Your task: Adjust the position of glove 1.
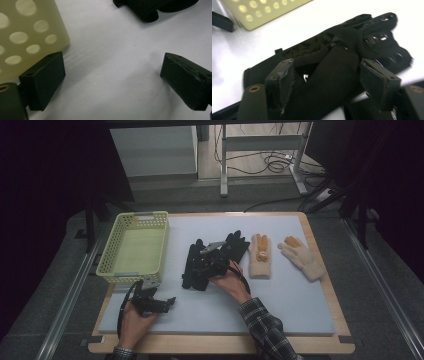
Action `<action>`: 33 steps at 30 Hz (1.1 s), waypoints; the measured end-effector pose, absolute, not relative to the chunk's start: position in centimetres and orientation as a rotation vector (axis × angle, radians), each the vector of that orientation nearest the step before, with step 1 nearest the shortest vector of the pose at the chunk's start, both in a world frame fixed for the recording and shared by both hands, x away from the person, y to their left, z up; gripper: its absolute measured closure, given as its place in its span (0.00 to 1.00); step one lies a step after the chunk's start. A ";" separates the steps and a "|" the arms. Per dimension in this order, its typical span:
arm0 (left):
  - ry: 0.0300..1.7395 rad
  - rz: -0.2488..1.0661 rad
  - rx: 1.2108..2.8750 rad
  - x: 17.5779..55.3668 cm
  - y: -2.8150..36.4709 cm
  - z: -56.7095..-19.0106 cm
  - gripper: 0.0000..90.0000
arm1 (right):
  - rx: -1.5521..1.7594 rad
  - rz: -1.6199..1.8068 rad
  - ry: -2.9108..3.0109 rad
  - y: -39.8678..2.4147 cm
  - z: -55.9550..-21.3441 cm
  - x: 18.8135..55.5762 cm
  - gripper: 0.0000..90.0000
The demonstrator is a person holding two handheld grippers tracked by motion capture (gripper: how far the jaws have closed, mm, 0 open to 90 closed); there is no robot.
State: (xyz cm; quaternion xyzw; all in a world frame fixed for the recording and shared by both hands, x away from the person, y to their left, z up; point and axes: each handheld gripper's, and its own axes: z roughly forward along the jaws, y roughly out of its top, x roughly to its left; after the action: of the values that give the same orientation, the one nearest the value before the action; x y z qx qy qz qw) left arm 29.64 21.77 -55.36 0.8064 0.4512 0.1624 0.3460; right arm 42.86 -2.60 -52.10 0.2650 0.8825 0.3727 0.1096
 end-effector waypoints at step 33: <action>1.174 0.422 2.087 29.6 21.7 -55.4 0.07 | 0.716 1.092 2.621 -6.4 -50.6 32.8 0.76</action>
State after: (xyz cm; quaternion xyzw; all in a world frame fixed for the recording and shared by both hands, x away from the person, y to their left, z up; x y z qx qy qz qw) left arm 29.63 21.72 -55.39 0.8047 0.4527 0.1628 0.3478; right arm 32.80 -6.42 -50.58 0.2433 0.8900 0.3706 0.1065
